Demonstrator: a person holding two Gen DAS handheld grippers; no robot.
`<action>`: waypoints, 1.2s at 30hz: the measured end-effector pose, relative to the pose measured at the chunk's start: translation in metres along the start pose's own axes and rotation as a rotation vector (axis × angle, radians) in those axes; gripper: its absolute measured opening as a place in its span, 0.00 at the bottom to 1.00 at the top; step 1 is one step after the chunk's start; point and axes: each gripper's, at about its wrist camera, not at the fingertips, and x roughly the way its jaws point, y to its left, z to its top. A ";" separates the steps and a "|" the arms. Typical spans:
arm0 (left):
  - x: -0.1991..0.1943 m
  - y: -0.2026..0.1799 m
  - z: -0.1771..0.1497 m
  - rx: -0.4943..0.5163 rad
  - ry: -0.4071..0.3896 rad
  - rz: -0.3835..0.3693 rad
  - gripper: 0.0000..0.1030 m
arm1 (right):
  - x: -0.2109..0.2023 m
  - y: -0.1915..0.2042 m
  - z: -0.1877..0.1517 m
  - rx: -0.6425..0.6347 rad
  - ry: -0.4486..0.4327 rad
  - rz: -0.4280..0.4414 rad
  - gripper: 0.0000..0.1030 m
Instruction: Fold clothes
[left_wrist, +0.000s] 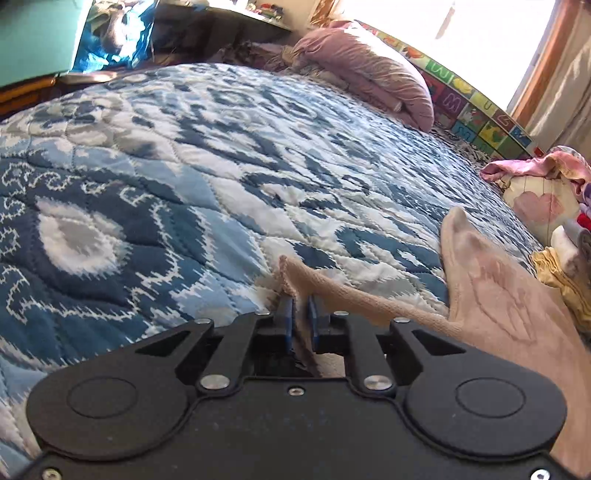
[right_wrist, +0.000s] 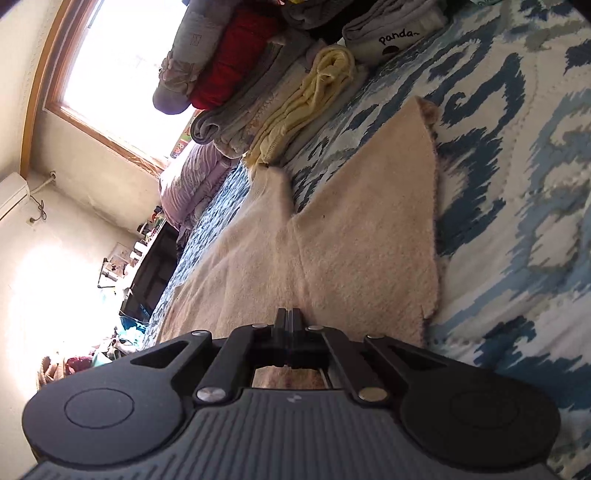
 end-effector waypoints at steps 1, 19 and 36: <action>-0.011 -0.003 0.003 0.013 -0.011 0.016 0.23 | -0.001 0.000 0.000 -0.004 -0.003 -0.003 0.00; -0.102 -0.205 -0.126 0.496 0.237 -0.266 0.61 | -0.038 0.094 -0.090 -0.500 0.259 -0.010 0.29; -0.093 -0.258 -0.171 0.552 0.288 -0.228 0.72 | -0.091 0.078 -0.096 -0.327 0.180 -0.110 0.44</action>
